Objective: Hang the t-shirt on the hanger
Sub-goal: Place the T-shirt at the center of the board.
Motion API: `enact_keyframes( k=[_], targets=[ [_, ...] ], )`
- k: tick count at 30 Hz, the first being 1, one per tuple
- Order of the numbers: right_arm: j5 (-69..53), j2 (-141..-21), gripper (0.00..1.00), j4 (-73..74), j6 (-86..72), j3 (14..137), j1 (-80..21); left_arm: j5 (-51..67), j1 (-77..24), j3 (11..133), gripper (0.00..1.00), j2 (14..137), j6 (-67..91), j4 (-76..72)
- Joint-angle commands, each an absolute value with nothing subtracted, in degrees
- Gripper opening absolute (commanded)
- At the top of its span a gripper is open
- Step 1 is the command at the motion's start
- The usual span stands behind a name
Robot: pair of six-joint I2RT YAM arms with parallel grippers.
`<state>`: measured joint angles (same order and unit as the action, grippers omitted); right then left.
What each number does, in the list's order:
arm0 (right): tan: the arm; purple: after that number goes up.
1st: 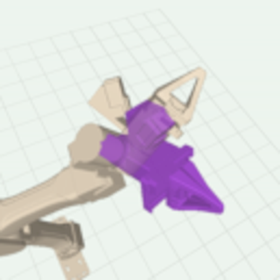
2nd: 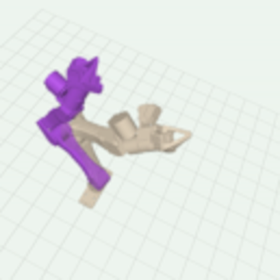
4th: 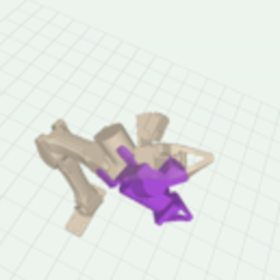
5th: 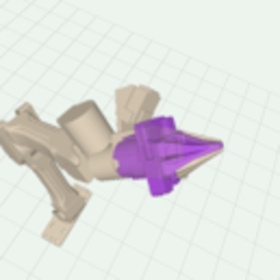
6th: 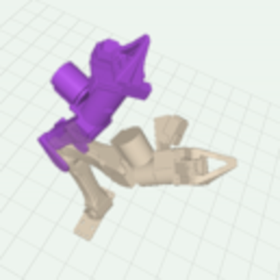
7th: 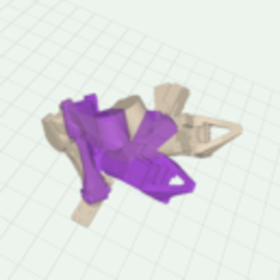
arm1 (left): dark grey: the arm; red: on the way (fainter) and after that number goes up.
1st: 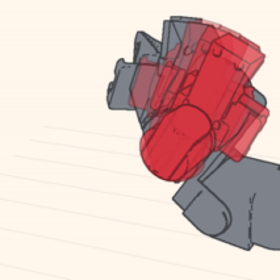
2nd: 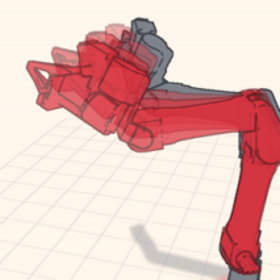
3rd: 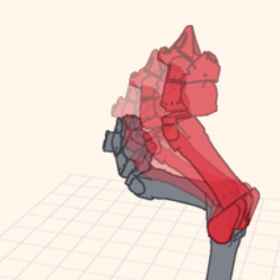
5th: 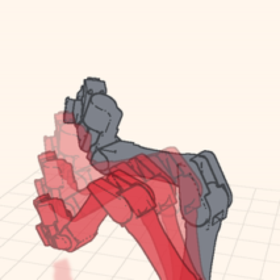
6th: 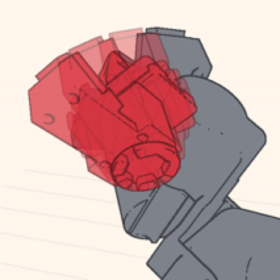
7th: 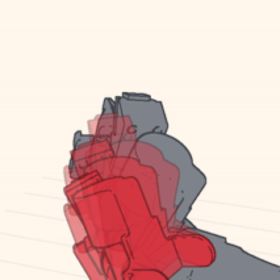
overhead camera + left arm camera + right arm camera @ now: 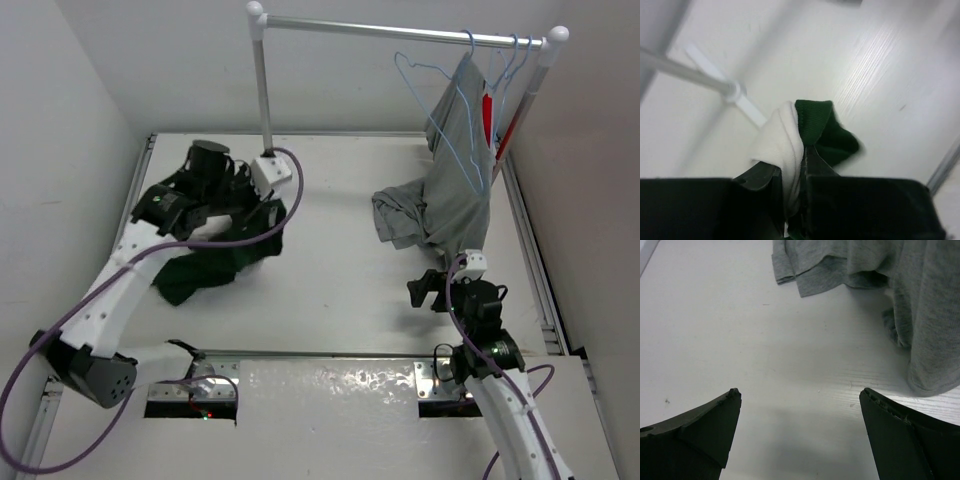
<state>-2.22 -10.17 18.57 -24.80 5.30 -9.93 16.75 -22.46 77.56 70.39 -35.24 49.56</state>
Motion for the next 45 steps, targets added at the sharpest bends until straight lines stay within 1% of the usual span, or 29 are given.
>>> enact_keyframes(
  k=[1, 4, 8, 10, 12, 15, 17, 18, 19, 20, 21, 23, 24, 25, 26, 27, 28, 29, 30, 32, 33, 36, 39, 40, 41, 42, 43, 44, 45],
  targets=[
    [-4.7, -9.8, 0.99, 17.9, -23.6, 9.1, -10.3, 25.4, -23.3, 89.9, 0.0, 68.8, -26.1, 54.9],
    [-6.0, -9.4, 0.99, 17.7, -22.9, 9.9, -10.3, 24.8, -23.3, 96.7, 0.0, 70.0, -19.0, 51.3],
    [-6.6, -9.3, 0.99, 17.9, -22.4, 10.8, -10.2, 28.8, -23.6, 105.9, 0.0, 71.7, -13.5, 49.4],
    [-7.5, -9.4, 0.99, 17.3, -22.2, 10.9, -10.2, 28.9, -24.1, 110.3, 0.0, 72.4, -10.9, 47.9],
    [-8.2, -9.7, 0.99, 16.8, -22.1, 10.9, -10.3, 29.4, -24.9, 110.9, 0.0, 72.6, -9.3, 44.9],
    [-9.6, -10.3, 0.99, 15.8, -22.5, 11.2, -10.3, 31.1, -24.9, 105.4, 0.0, 73.4, -9.7, 42.9],
    [-12.0, -10.7, 0.98, 14.8, -23.0, 11.4, -10.3, 34.5, -24.9, 95.9, 0.0, 74.2, -10.8, 41.7],
    [-12.7, -10.8, 0.97, 14.6, -24.2, 11.5, -10.3, 37.2, -24.9, 86.9, 0.0, 75.0, -13.9, 41.1],
    [-14.6, -10.8, 0.97, 14.8, -24.6, 12.0, -10.3, 40.3, -24.9, 82.1, 0.0, 75.7, -16.7, 40.8],
    [-15.7, -10.7, 0.96, 15.2, -24.8, 12.3, -10.2, 43.1, -24.9, 78.0, 0.0, 77.4, -20.0, 41.1],
    [-16.5, -10.5, 0.96, 16.0, -24.5, 12.7, -10.3, 43.0, -24.7, 71.2, 0.01, 78.4, -27.9, 41.7],
    [-16.8, -9.9, 0.96, 19.1, -24.0, 13.6, -10.3, 40.4, -22.9, 66.5, 0.13, 80.6, -37.0, 45.2],
    [-17.0, -9.5, 0.96, 19.8, -23.6, 13.7, -10.3, 40.3, -20.9, 63.2, 0.38, 81.8, -42.1, 45.4],
    [-17.5, -9.4, 0.96, 19.8, -23.6, 13.7, -10.3, 40.7, -15.2, 62.4, 0.49, 82.2, -43.1, 45.4],
    [-19.2, -9.5, 0.96, 19.2, -24.2, 13.7, -10.2, 44.0, -11.7, 62.2, 0.56, 82.3, -44.1, 46.1],
    [-20.5, -10.3, 0.95, 18.2, -24.9, 13.4, -10.3, 45.8, -7.9, 63.5, 0.6, 82.4, -46.9, 47.3],
    [-21.6, -11.1, 0.94, 16.2, -25.7, 13.1, -10.3, 47.4, -1.7, 64.5, 0.61, 82.4, -47.8, 48.3],
    [-22.8, -11.9, 0.89, 15.5, -27.6, 13.1, -10.3, 47.9, 0.3, 65.4, 0.61, 82.6, -48.5, 49.8],
    [-25.2, -12.8, 0.87, 14.7, -28.5, 13.0, -10.3, 46.8, 2.5, 66.7, 0.61, 82.6, -48.9, 49.9],
    [-26.2, -15.1, 0.84, 13.8, -29.9, 13.7, -10.4, 40.7, 3.3, 66.5, 0.61, 81.0, -48.2, 47.7],
    [-26.4, -15.6, 0.81, 13.8, -30.0, 14.1, -10.4, 39.6, 3.4, 64.9, 0.61, 80.2, -46.9, 46.4],
    [-26.3, -17.4, 0.76, 13.1, -30.5, 15.5, -11.5, 36.7, 1.1, 60.8, 0.61, 76.6, -45.1, 42.8],
    [-23.7, -20.8, 0.76, 11.2, -28.2, 14.7, -15.8, 29.8, -9.6, 56.4, 0.6, 74.5, -43.1, 40.3],
    [-19.0, -22.5, 0.76, 10.4, -27.8, 13.4, -17.8, 28.8, -15.1, 55.6, 0.59, 75.0, -42.9, 40.5],
    [-16.1, -27.2, 0.77, 9.9, -27.3, 12.9, -23.7, 28.7, -17.1, 54.8, 0.58, 76.5, -42.5, 40.5],
    [-13.1, -29.9, 0.78, 7.7, -27.2, 12.4, -27.3, 28.0, -21.8, 52.4, 0.57, 77.2, -41.9, 40.3],
    [-10.1, -32.8, 0.79, 6.2, -27.2, 12.1, -30.7, 25.9, -24.1, 51.2, 0.57, 77.8, -41.6, 39.3],
    [-3.8, -38.0, 0.79, 4.5, -27.1, 12.0, -37.2, 20.9, -25.9, 50.3, 0.57, 78.5, -39.6, 38.2],
    [-1.4, -40.3, 0.8, -0.8, -26.7, 11.8, -39.8, 19.4, -28.4, 49.6, 0.58, 78.9, -38.5, 37.8]
  ],
)
